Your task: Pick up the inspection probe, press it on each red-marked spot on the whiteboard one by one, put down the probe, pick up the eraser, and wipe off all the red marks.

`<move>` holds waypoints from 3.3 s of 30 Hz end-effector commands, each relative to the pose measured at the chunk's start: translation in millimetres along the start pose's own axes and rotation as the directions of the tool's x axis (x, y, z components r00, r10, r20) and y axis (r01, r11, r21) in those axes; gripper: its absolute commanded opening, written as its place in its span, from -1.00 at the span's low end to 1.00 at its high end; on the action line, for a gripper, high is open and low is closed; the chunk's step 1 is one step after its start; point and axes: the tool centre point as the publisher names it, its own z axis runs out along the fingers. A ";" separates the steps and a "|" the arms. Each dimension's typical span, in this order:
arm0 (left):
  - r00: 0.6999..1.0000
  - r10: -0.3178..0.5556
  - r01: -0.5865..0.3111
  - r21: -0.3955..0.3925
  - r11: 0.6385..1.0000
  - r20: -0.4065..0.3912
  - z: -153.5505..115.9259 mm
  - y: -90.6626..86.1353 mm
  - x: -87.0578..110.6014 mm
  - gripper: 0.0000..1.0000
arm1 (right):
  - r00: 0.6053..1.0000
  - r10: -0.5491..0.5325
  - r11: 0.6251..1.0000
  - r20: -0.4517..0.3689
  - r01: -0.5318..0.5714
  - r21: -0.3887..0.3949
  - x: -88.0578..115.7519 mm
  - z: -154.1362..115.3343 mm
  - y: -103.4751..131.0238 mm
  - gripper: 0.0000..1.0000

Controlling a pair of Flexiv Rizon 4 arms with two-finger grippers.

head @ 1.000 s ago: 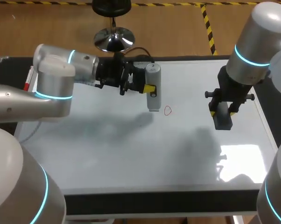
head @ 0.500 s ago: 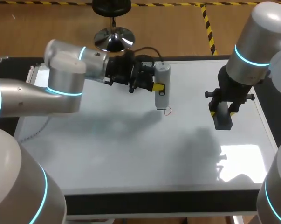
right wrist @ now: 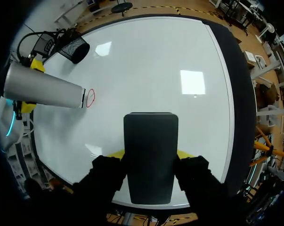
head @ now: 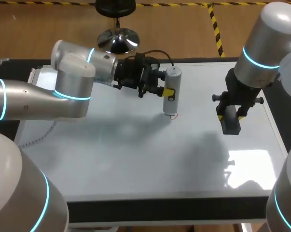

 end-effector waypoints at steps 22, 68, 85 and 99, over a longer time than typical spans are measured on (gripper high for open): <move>0.999 -0.031 0.031 0.001 1.000 -0.010 15.8 24.8 1.1 -1.00 | 1.000 -0.001 1.000 -0.002 0.001 -0.001 -0.9 -0.3 0.0 -1.00; 0.999 -0.038 0.038 0.008 0.999 -0.029 19.7 31.7 11.1 -1.00 | 1.000 -0.001 1.000 -0.002 0.001 -0.001 -0.9 -0.3 0.0 -1.00; 0.999 -0.038 0.038 0.008 0.999 -0.029 19.7 31.7 11.1 -1.00 | 1.000 -0.001 1.000 -0.002 0.001 -0.001 -0.9 -0.3 0.0 -1.00; 0.999 -0.033 0.033 0.007 0.999 -0.021 18.0 29.9 10.8 -1.00 | 1.000 -0.001 1.000 -0.002 0.001 -0.001 -0.9 -0.3 0.0 -1.00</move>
